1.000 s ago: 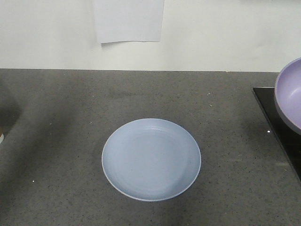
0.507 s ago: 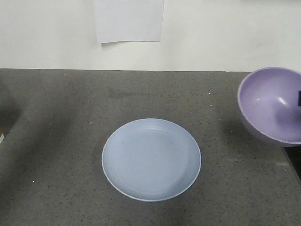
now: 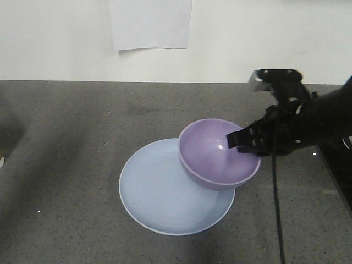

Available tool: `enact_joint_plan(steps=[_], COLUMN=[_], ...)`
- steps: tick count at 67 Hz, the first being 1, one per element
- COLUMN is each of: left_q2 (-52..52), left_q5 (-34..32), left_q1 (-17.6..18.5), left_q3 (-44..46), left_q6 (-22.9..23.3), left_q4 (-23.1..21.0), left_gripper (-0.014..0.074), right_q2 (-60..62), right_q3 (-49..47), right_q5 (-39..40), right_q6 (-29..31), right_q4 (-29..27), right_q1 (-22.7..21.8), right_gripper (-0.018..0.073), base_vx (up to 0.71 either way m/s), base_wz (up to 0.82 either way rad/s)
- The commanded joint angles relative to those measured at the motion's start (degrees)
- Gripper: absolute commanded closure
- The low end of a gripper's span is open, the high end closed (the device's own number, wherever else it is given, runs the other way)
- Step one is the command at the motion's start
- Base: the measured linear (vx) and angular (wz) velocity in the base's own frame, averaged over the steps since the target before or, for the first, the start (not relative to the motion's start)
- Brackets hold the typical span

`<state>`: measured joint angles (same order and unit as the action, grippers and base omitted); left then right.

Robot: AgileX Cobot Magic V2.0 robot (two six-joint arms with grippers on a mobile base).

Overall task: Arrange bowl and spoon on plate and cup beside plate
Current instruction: 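Lower the lavender bowl onto the plate center and open the right gripper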

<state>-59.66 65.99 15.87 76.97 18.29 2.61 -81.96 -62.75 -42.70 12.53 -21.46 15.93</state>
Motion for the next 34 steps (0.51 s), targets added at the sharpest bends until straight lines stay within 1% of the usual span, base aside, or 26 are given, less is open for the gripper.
enact_joint_plan(steps=[1,7,17,34], left_q2=[0.6,0.6,0.6,0.6], left_q5=[-3.2,-3.2,-3.2,-3.2], left_q1=[0.2,0.2,0.2,0.2], left_q3=[1.3,1.3,1.3,1.3], left_q6=[0.5,0.5,0.5,0.5], left_q4=[0.0,0.0,0.0,0.0], left_gripper=[0.0603,0.0603,0.0603,0.0603], right_q2=[-1.8,-4.6,-8.5,-12.8], right_q3=[-1.5,-2.0,-4.3,-6.1], right_q5=[6.7,8.8,9.5,9.9], right_q6=[0.1,0.1,0.1,0.1], right_q4=[-1.3,-1.3,-1.3,-1.5], right_q1=[3.4,5.9,7.9,7.9], right_gripper=[0.0564,0.0564,0.0564,0.0564], base_vx=[0.0,0.0,0.0,0.0], base_wz=[0.0,0.0,0.0,0.0])
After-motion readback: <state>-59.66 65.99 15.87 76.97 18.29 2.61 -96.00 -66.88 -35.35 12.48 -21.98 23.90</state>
